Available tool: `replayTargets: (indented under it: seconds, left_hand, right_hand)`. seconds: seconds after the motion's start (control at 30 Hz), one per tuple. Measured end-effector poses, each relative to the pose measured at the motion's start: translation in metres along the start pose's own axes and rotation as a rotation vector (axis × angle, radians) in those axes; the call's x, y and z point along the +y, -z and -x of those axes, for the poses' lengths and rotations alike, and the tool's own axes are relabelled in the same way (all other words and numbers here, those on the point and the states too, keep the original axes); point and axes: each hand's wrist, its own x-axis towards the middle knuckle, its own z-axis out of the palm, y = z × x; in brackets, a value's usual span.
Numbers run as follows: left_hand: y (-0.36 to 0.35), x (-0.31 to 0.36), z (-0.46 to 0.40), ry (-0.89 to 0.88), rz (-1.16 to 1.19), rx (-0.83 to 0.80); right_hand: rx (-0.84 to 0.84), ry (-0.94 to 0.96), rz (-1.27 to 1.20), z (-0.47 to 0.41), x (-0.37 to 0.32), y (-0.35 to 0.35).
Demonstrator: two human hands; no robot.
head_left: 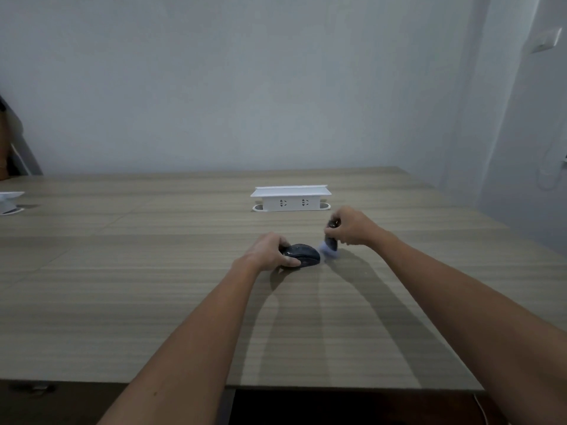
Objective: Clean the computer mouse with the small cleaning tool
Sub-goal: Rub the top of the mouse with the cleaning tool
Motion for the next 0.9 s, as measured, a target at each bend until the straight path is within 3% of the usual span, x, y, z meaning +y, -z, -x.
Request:
replayTargets:
  seconds: [0.13, 0.3, 0.4, 0.5, 0.57, 0.7, 0.83, 0.9]
  left_hand:
    - [-0.0003, -0.0005, 0.0003, 0.017, -0.004, 0.008]
    - [0.0006, 0.0033, 0.0013, 0.033, -0.018, 0.018]
    - [-0.0005, 0.0037, 0.0013, 0.052, -0.016, 0.022]
    - [-0.0014, 0.0030, 0.0005, 0.063, -0.016, 0.026]
    - [-0.0023, 0.0038, 0.0009, 0.065, -0.012, 0.033]
    - [-0.0031, 0.0039, 0.0030, 0.064, -0.016, 0.054]
    - [-0.0026, 0.0058, 0.0040, 0.064, -0.027, 0.057]
    - [-0.0034, 0.0059, 0.0030, 0.068, -0.025, 0.060]
  right_hand:
    - [-0.032, 0.048, -0.268, 0.0082, 0.0013, -0.0006]
    - [0.027, 0.027, -0.091, 0.0070, 0.0040, 0.0032]
    - [-0.011, 0.077, -0.222, 0.0073, -0.0010, 0.0071]
    - [-0.055, 0.071, 0.031, 0.0042, 0.0013, 0.0041]
    - [0.017, 0.069, 0.134, 0.0039, 0.0028, 0.0033]
    - [-0.019, 0.096, -0.147, 0.0108, 0.0003, 0.0046]
    - [-0.039, 0.048, 0.013, 0.0106, 0.0039, 0.0068]
    - [-0.016, 0.058, -0.056, 0.0102, 0.0048, 0.0082]
